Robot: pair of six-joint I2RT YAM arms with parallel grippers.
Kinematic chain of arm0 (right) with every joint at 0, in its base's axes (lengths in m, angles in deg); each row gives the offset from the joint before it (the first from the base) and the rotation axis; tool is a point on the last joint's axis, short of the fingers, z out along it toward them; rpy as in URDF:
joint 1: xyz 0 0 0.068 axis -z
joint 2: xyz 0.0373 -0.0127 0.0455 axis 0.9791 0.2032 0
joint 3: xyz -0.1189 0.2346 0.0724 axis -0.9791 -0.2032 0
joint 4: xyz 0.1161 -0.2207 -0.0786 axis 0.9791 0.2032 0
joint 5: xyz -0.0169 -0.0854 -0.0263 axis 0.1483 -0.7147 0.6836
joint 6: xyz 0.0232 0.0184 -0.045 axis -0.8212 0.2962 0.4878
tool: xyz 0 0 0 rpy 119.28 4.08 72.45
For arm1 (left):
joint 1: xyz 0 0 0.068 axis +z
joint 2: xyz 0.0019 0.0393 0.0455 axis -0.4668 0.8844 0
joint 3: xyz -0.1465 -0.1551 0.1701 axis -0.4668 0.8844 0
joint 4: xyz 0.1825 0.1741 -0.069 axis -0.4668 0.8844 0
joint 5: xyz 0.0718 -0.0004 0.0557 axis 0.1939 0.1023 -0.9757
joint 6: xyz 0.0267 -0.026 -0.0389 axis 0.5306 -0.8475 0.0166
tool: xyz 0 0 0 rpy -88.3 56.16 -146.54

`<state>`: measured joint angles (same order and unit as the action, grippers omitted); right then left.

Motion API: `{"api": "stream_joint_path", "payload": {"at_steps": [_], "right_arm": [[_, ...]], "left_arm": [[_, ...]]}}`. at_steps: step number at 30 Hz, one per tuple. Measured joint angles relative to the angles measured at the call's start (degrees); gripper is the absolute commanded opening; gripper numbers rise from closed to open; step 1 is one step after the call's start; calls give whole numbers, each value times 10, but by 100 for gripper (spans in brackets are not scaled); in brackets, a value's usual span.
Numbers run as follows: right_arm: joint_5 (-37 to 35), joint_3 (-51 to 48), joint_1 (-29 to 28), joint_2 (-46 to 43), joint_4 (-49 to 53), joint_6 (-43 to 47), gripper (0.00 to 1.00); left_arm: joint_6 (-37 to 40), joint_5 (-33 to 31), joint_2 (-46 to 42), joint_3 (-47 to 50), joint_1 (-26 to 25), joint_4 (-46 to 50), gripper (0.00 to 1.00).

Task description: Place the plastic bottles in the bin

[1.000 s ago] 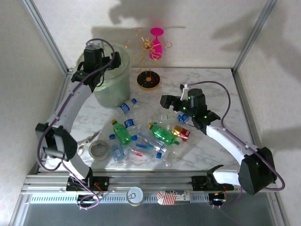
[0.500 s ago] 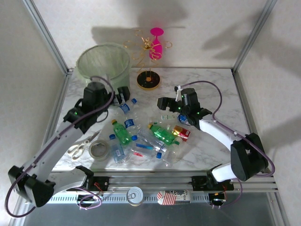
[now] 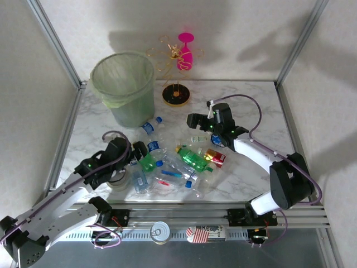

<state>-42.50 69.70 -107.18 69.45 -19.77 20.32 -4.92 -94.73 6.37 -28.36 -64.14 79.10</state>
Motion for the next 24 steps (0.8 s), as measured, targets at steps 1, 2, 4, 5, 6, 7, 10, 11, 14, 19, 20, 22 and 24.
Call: {"api": "stream_joint_path", "payload": {"at_steps": [1, 2, 4, 5, 6, 7, 10, 11, 14, 19, 20, 22, 24], "right_arm": [[0, 2, 0, 4, 1, 0, 99], [0, 2, 0, 7, 2, 0, 99], [0, 2, 0, 11, 5, 0, 99], [0, 2, 0, 11, 7, -1, 99], [0, 2, 0, 11, 9, -2, 99], [0, 2, 0, 11, 10, -3, 99], [0, 2, 0, 11, 11, -7, 99], [0, 2, 0, 11, 12, -7, 99], [-5, -2, 0, 11, 11, -10, 99], [-12, -21, 0, 11, 10, -13, 99], [-13, -24, 0, 11, 10, -13, 99], [-15, -29, 0, 10, 10, -13, 99], [-15, -35, 0, 6, 10, -13, 99]], "left_arm": [[-14, 0, 0, 14, -7, 7, 100], [-25, 1, 1, 24, -13, 12, 100], [-46, 2, 7, 46, -29, 19, 98], [-55, 3, 11, 54, -36, 19, 96], [-63, 4, 16, 60, -45, 19, 93], [-71, 5, 23, 66, -54, 18, 91], [-91, 7, 38, 80, -82, 16, 86], [-97, 8, 40, 82, -89, 16, 85], [-108, 4, 45, 84, -107, 16, 83], [-119, -5, 61, 84, -127, 10, 79], [-121, -7, 65, 83, -131, 7, 79], [-123, -8, 77, 78, -140, 1, 79], [-123, -10, 92, 69, -145, 4, 81]]}}
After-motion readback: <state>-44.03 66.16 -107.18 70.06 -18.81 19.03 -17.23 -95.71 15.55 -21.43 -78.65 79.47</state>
